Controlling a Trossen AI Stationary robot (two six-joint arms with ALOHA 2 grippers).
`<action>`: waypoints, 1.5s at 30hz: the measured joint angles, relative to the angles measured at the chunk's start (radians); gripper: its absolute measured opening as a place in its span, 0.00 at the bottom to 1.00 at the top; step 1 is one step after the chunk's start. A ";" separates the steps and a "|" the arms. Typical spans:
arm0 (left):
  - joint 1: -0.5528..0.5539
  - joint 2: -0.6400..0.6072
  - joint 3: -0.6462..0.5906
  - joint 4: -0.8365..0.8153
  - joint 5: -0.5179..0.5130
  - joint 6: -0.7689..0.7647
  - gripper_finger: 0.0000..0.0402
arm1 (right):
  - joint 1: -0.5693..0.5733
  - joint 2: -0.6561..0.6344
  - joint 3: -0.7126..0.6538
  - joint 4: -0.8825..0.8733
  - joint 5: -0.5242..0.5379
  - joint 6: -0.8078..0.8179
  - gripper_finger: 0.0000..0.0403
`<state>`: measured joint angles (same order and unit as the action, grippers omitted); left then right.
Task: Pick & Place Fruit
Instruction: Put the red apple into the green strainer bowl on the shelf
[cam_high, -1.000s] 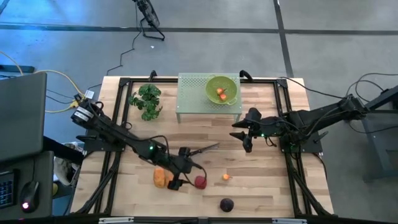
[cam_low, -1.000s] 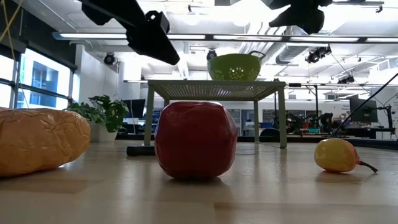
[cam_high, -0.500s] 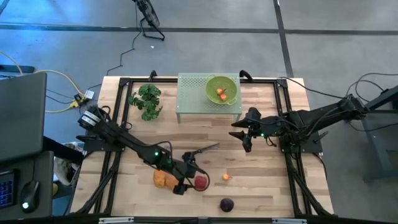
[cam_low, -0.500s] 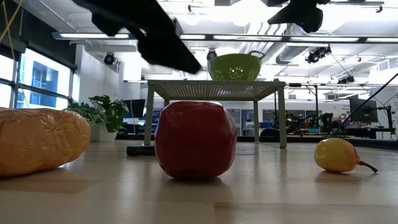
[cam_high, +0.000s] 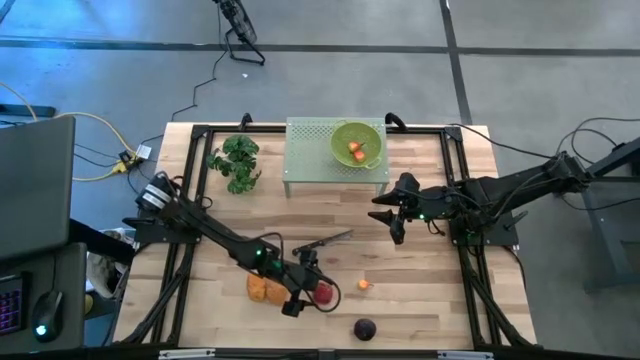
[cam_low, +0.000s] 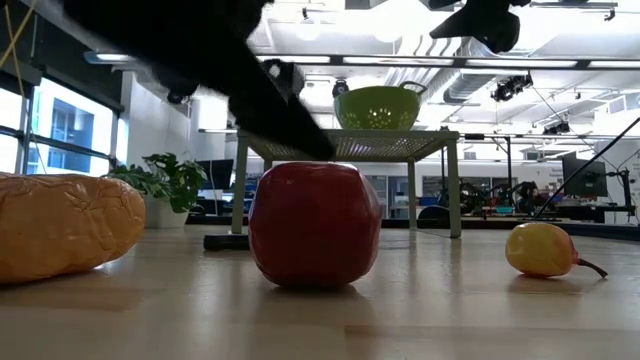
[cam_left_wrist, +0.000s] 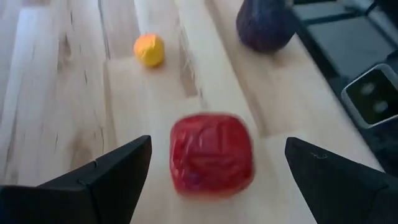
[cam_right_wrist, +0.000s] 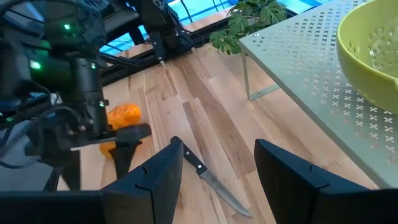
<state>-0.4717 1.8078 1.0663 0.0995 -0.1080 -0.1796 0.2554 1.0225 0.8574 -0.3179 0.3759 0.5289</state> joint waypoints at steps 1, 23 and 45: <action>0.000 0.011 0.000 0.016 0.001 -0.001 0.90 | 0.000 0.000 0.000 0.001 0.000 0.000 0.48; 0.000 0.105 0.001 0.096 -0.015 0.045 0.90 | 0.000 0.000 0.000 -0.008 -0.004 -0.002 0.48; 0.000 0.156 0.000 0.146 -0.038 0.005 0.87 | 0.000 0.000 0.000 -0.008 -0.009 -0.002 0.48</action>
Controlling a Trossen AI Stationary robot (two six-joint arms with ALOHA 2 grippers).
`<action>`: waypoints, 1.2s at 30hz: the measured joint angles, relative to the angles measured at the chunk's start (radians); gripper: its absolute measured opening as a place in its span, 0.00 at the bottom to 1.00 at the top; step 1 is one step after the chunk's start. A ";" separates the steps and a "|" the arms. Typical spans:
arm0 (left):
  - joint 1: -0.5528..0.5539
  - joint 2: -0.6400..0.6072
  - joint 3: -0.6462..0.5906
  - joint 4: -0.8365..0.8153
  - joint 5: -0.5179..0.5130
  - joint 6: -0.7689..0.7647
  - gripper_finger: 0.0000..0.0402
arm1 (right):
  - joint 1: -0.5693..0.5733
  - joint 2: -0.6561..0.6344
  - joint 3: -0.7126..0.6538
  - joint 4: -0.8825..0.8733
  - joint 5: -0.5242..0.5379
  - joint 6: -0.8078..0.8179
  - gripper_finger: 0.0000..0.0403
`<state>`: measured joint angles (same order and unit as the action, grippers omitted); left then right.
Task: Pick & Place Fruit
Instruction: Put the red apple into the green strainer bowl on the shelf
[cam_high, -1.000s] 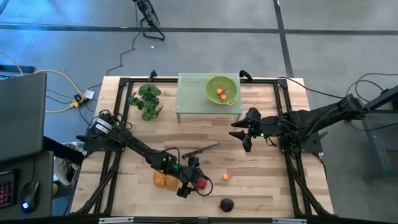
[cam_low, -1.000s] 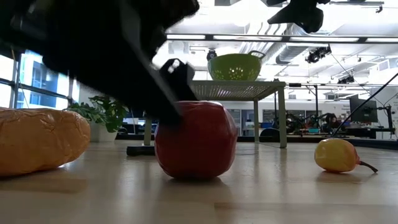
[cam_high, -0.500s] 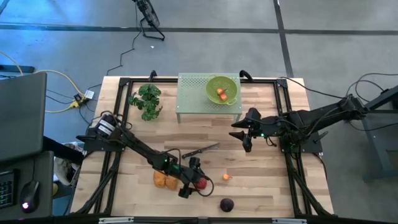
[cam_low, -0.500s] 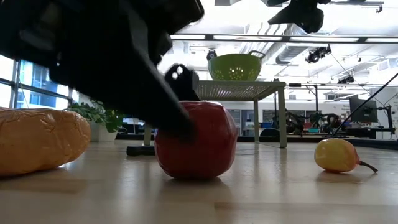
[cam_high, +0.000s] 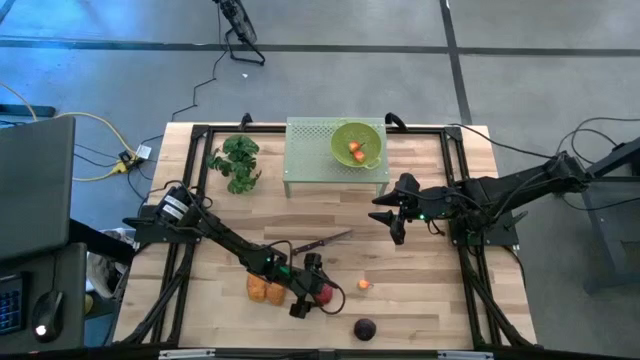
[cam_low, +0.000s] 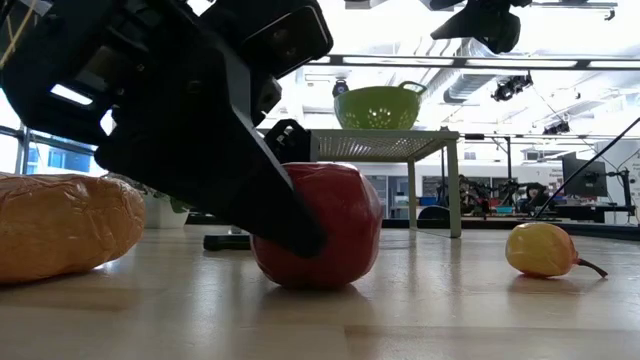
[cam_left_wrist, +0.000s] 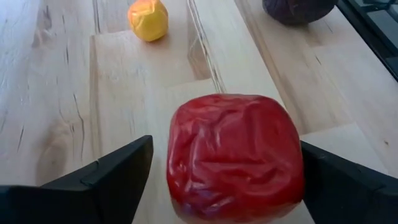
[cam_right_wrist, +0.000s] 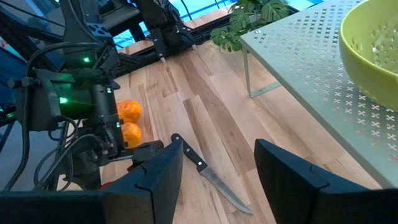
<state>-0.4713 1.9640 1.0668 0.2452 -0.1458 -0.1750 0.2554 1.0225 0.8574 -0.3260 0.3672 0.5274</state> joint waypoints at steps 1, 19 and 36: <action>0.000 0.000 0.000 0.000 0.000 -0.007 0.85 | 0.000 0.000 0.000 0.000 0.000 0.000 0.48; 0.000 -0.020 0.000 -0.016 0.001 -0.012 0.64 | 0.000 0.000 0.000 -0.003 -0.033 0.028 0.48; 0.038 -0.210 0.000 -0.130 -0.096 0.074 0.61 | 0.075 0.000 0.000 -0.081 -0.057 0.045 0.48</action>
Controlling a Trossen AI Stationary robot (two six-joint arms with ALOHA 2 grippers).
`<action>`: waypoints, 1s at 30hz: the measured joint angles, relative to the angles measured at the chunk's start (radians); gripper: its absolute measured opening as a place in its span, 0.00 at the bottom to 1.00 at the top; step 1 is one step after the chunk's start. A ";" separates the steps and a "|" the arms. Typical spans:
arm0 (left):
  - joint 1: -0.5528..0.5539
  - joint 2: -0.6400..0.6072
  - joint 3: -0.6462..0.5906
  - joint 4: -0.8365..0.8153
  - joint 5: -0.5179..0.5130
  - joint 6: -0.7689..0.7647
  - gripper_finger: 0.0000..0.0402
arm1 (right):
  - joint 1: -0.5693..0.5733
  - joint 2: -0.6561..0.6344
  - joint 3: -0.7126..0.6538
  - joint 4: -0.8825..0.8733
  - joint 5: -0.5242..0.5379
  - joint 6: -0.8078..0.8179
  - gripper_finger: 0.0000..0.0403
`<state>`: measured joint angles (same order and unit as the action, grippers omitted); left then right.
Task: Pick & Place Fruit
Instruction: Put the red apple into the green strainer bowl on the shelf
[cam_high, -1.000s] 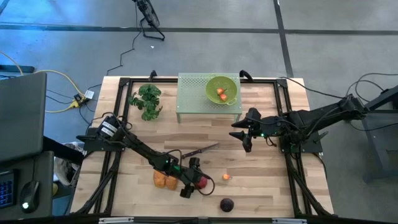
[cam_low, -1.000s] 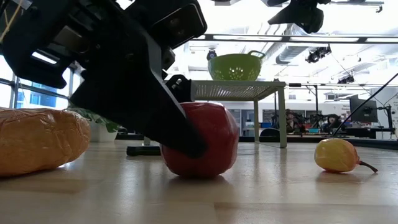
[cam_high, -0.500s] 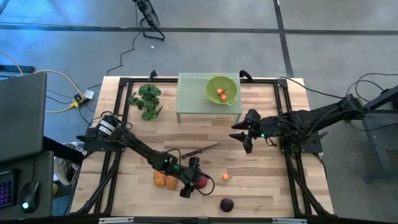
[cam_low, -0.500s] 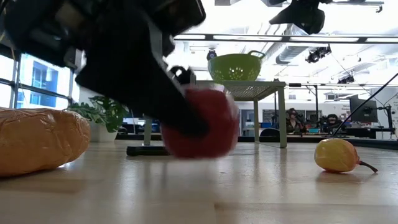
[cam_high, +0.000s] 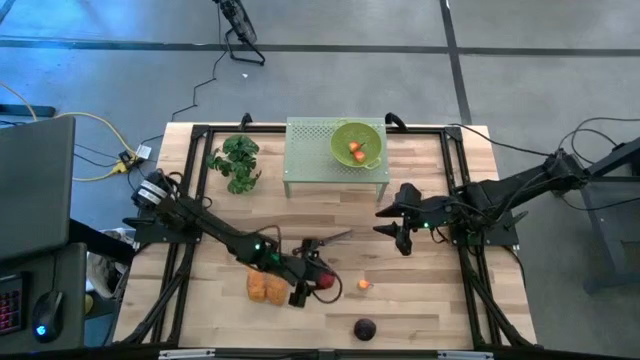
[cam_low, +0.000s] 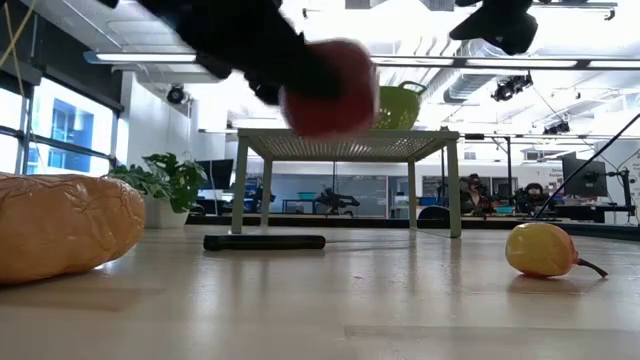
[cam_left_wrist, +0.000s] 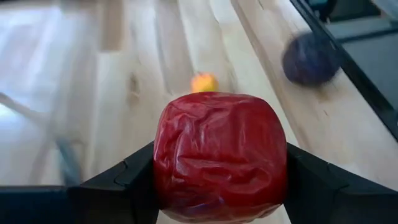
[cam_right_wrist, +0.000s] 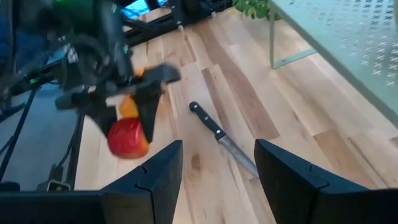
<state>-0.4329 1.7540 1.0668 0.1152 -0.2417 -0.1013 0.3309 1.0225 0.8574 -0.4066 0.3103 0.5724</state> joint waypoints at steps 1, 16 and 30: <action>0.011 -0.012 0.001 -0.008 0.000 0.000 0.61 | 0.007 0.000 0.000 -0.002 0.000 0.000 0.48; 0.168 -0.176 0.000 -0.045 0.000 0.128 0.61 | 0.070 0.000 0.000 -0.002 0.001 0.003 0.48; 0.308 -0.266 0.000 -0.024 0.004 0.256 0.61 | 0.075 0.000 0.000 -0.002 0.005 0.001 0.48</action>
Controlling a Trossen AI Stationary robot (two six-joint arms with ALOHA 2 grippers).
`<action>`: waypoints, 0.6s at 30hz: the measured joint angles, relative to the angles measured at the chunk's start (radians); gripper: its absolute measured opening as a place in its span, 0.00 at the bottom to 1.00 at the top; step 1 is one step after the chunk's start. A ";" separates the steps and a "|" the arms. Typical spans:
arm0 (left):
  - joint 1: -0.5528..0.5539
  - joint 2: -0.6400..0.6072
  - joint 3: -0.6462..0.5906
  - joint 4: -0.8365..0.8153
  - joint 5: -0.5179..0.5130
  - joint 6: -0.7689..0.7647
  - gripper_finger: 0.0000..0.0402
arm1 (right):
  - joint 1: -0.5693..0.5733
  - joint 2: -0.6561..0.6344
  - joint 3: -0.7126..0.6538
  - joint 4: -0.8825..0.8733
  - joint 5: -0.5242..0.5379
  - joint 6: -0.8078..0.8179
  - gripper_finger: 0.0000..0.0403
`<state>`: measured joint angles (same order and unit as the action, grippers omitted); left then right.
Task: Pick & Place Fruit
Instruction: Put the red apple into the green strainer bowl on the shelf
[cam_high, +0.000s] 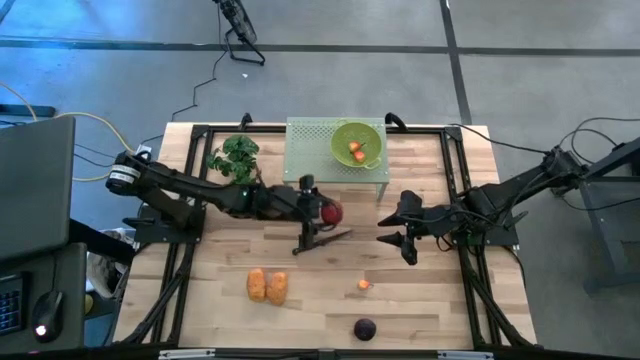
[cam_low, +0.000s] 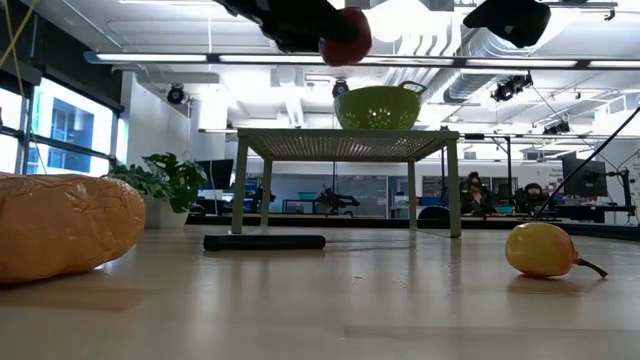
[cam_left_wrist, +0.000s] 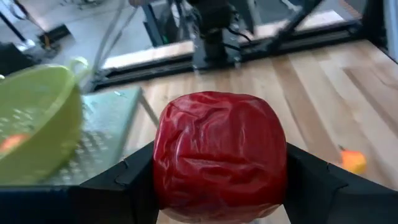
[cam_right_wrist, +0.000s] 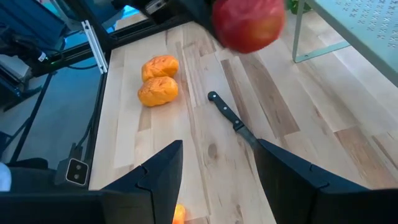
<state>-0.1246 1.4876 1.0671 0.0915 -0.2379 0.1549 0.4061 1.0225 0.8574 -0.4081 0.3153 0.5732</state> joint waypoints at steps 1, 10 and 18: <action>0.010 0.000 0.000 0.012 0.000 0.006 0.61 | 0.000 0.000 0.000 0.000 0.000 0.000 0.48; 0.087 0.001 0.000 0.142 0.053 0.047 0.61 | 0.000 0.000 0.000 0.000 0.000 -0.001 0.48; 0.144 0.001 0.000 0.244 0.056 0.051 0.61 | 0.000 0.000 0.000 0.000 0.000 -0.001 0.48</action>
<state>0.0194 1.4887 1.0668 0.3354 -0.1814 0.2058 0.4061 1.0225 0.8574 -0.4080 0.3157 0.5724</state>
